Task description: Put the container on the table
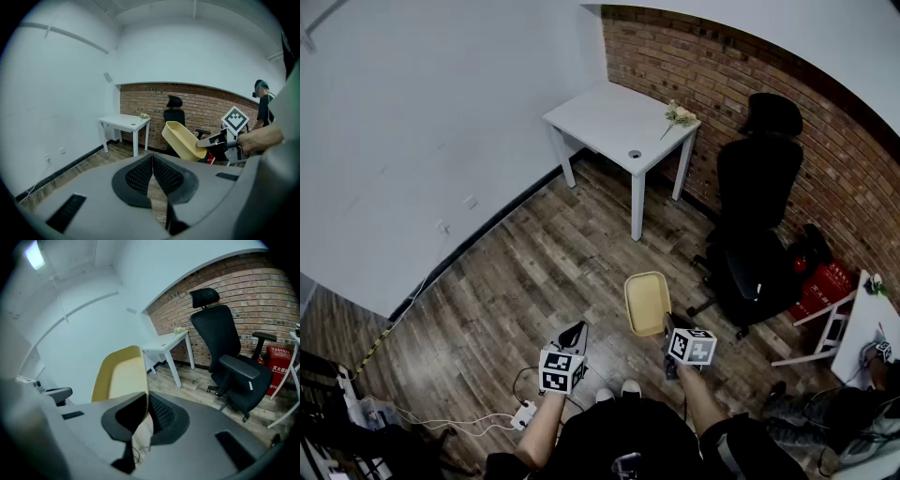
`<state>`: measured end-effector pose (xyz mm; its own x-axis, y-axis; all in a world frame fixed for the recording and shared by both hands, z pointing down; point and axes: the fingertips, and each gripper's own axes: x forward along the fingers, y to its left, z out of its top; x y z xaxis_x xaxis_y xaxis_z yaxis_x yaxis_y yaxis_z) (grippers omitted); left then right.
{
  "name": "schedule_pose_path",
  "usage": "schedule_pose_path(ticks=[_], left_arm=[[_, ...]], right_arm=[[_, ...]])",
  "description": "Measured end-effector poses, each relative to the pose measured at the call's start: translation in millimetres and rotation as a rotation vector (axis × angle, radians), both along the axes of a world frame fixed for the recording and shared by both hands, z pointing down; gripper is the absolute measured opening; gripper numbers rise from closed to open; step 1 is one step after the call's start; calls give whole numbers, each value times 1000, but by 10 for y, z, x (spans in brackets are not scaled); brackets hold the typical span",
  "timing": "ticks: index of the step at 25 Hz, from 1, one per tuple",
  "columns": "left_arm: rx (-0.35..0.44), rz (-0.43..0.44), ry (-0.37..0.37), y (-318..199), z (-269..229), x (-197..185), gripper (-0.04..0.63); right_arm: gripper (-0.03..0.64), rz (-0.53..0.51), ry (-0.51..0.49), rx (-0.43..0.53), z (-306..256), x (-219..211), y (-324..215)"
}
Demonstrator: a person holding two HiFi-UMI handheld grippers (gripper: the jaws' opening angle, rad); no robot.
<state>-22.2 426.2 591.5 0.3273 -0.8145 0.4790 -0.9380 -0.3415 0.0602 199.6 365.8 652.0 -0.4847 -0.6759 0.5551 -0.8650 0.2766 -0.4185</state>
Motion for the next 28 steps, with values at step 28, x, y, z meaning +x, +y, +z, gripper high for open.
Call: schedule_pose_path(ticks=[28], left_arm=[[31,-2,28,-536,-86,146,15]], right_arm=[[37,-7,4,-22,-28,44,-422]])
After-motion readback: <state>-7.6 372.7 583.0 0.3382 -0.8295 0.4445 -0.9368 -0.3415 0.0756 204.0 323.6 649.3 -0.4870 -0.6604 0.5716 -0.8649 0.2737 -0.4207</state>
